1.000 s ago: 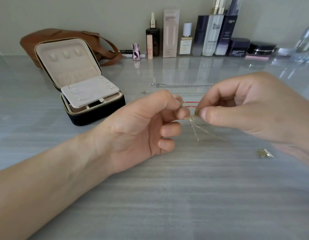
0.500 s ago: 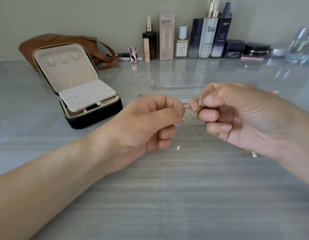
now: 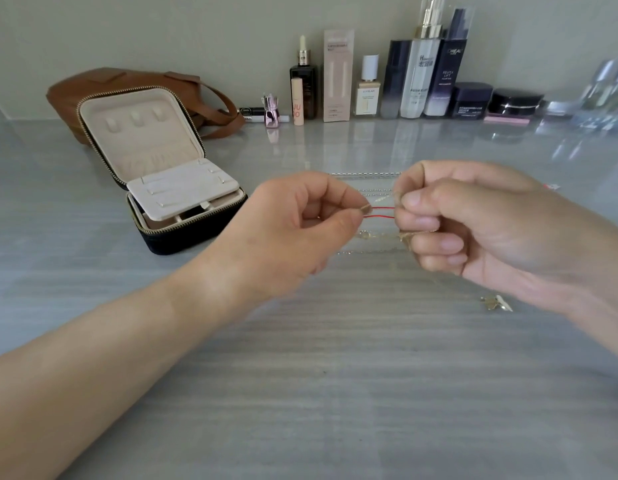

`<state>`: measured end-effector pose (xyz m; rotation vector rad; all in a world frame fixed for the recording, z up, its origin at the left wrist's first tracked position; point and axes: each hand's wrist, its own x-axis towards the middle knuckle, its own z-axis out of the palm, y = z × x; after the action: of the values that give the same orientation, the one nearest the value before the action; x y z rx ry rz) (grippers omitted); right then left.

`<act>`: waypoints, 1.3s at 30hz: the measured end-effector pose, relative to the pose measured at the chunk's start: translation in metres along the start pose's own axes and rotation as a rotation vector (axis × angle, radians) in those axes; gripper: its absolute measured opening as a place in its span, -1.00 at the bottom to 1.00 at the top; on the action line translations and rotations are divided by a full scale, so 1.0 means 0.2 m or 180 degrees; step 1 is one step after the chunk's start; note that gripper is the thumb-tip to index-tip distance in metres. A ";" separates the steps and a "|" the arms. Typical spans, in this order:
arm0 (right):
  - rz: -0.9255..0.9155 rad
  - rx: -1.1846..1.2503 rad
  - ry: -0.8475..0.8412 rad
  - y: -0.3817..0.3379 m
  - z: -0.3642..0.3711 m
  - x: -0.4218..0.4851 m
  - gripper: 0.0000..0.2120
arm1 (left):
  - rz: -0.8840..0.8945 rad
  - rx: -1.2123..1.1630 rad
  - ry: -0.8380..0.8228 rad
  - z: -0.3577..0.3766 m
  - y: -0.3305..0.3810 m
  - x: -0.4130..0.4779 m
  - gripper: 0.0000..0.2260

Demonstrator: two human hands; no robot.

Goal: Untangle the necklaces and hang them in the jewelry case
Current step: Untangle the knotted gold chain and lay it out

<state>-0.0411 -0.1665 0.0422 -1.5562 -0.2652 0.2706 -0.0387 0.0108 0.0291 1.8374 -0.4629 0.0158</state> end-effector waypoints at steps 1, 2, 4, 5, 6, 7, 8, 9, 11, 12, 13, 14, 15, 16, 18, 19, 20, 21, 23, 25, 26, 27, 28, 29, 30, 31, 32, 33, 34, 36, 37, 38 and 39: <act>-0.0034 -0.0068 -0.0041 0.00 -0.01 0.00 -0.86 | 0.0017 0.0049 0.0014 -0.01 0.00 0.00 -0.86; -0.0060 -0.0129 -0.0096 0.00 -0.02 0.00 -0.91 | 0.0031 0.0093 0.0018 -0.01 -0.01 0.00 -0.86; -0.0065 -0.0280 -0.0181 -0.01 -0.04 -0.01 -0.95 | 0.0008 0.0067 0.0008 -0.02 -0.01 0.00 -0.89; -0.0056 -0.0396 -0.0223 -0.02 -0.04 -0.01 -0.91 | -0.0040 -0.0043 -0.0004 -0.03 -0.01 0.00 -0.89; -0.0050 -0.0538 -0.0241 -0.02 -0.05 -0.02 -0.90 | -0.0130 -0.0245 -0.0026 -0.04 0.00 0.00 -0.89; -0.0062 -0.0680 -0.0219 -0.03 -0.05 -0.02 -0.87 | -0.0276 -0.0531 -0.0089 -0.04 0.00 0.00 -0.88; -0.0096 -0.0824 -0.0189 -0.03 -0.05 -0.02 -0.82 | -0.0459 -0.0860 -0.0216 -0.05 0.00 0.00 -0.88; -0.0139 -0.0920 -0.0146 -0.03 -0.04 -0.02 -0.79 | -0.0655 -0.1184 -0.0408 -0.06 0.00 0.00 -0.86; -0.0212 -0.1014 -0.0075 -0.03 -0.03 -0.02 -0.79 | -0.0993 -0.1712 -0.0817 -0.08 -0.01 0.00 -0.85; -0.0228 -0.1020 -0.0074 -0.03 -0.03 -0.02 -0.81 | -0.1082 -0.1886 -0.0960 -0.08 -0.01 0.00 -0.87; -0.0227 -0.0985 -0.0086 -0.02 -0.03 -0.02 -0.83 | -0.1110 -0.2010 -0.1044 -0.08 -0.01 0.00 -0.88; -0.0214 -0.0917 -0.0106 -0.02 -0.03 -0.02 -0.85 | -0.1106 -0.2111 -0.1075 -0.08 -0.01 0.00 -0.88; -0.0194 -0.0804 -0.0121 -0.02 -0.03 -0.02 -0.86 | -0.1098 -0.2180 -0.1052 -0.08 -0.01 0.00 -0.88; -0.0180 -0.0646 -0.0132 -0.01 -0.04 -0.02 -0.87 | -0.1104 -0.2219 -0.1000 -0.07 0.00 0.01 -0.89; -0.0157 -0.0211 -0.0104 -0.02 -0.05 -0.01 -0.91 | -0.1119 -0.2220 -0.0929 -0.07 -0.01 0.01 -0.91; -0.0159 0.0020 -0.0073 -0.02 -0.05 -0.01 -0.92 | -0.1113 -0.2199 -0.0929 -0.08 -0.01 0.01 -0.91; -0.0162 0.0229 -0.0048 -0.02 -0.06 -0.01 -0.92 | -0.1095 -0.2185 -0.0962 -0.08 -0.02 0.01 -0.90; -0.0162 0.0391 -0.0044 -0.03 -0.06 -0.01 -0.92 | -0.1073 -0.2185 -0.1008 -0.08 -0.02 0.01 -0.90; -0.0154 0.0473 -0.0089 -0.03 -0.05 -0.01 -0.92 | -0.1044 -0.2217 -0.1076 -0.08 -0.02 0.02 -0.90; -0.0128 0.0376 -0.0137 -0.02 -0.05 -0.01 -0.86 | -0.1008 -0.2238 -0.1087 -0.08 -0.02 0.02 -0.91; -0.0120 0.0334 -0.0156 -0.02 -0.05 -0.01 -0.84 | -0.0983 -0.2256 -0.1086 -0.08 -0.02 0.02 -0.90; -0.0121 0.0300 -0.0181 -0.02 -0.04 -0.01 -0.83 | -0.0963 -0.2283 -0.1081 -0.08 -0.01 0.01 -0.90; -0.0139 0.0257 -0.0215 -0.02 -0.04 -0.01 -0.84 | -0.0949 -0.2306 -0.1060 -0.08 0.00 0.01 -0.90; -0.0168 0.0183 -0.0245 -0.01 -0.04 -0.02 -0.86 | -0.0935 -0.2315 -0.1015 -0.08 0.00 0.01 -0.89; -0.0212 0.0090 -0.0271 -0.01 -0.03 -0.02 -0.88 | -0.0922 -0.2302 -0.0936 -0.08 0.01 0.01 -0.88; -0.0263 0.0022 -0.0288 -0.01 -0.03 -0.02 -0.90 | -0.0906 -0.2281 -0.0839 -0.08 0.01 0.01 -0.88; -0.0320 0.0006 -0.0298 -0.01 -0.02 -0.03 -0.92 | -0.0890 -0.2276 -0.0747 -0.08 0.01 0.01 -0.88; -0.0377 0.0044 -0.0302 -0.01 -0.02 -0.03 -0.92 | -0.0874 -0.2302 -0.0678 -0.08 0.01 0.02 -0.88; -0.0426 0.0120 -0.0301 -0.01 -0.02 -0.03 -0.92 | -0.0862 -0.2361 -0.0641 -0.08 0.01 0.02 -0.88; -0.0489 0.0307 -0.0264 -0.02 -0.02 -0.03 -0.91 | -0.0855 -0.2536 -0.0634 -0.07 0.01 0.02 -0.88; -0.0506 0.0369 -0.0240 -0.02 -0.02 -0.03 -0.91 | -0.0866 -0.2611 -0.0640 -0.07 0.02 0.01 -0.87; -0.0521 0.0399 -0.0227 -0.02 -0.02 -0.03 -0.91 | -0.0876 -0.2654 -0.0654 -0.06 0.02 0.01 -0.87; -0.0534 0.0411 -0.0232 -0.02 -0.02 -0.02 -0.91 | -0.0878 -0.2667 -0.0688 -0.05 0.01 0.00 -0.89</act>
<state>-0.0447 -0.1712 0.0471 -1.3894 -0.4250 0.2088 -0.0365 0.0185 0.0345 1.0598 -0.2914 -0.4979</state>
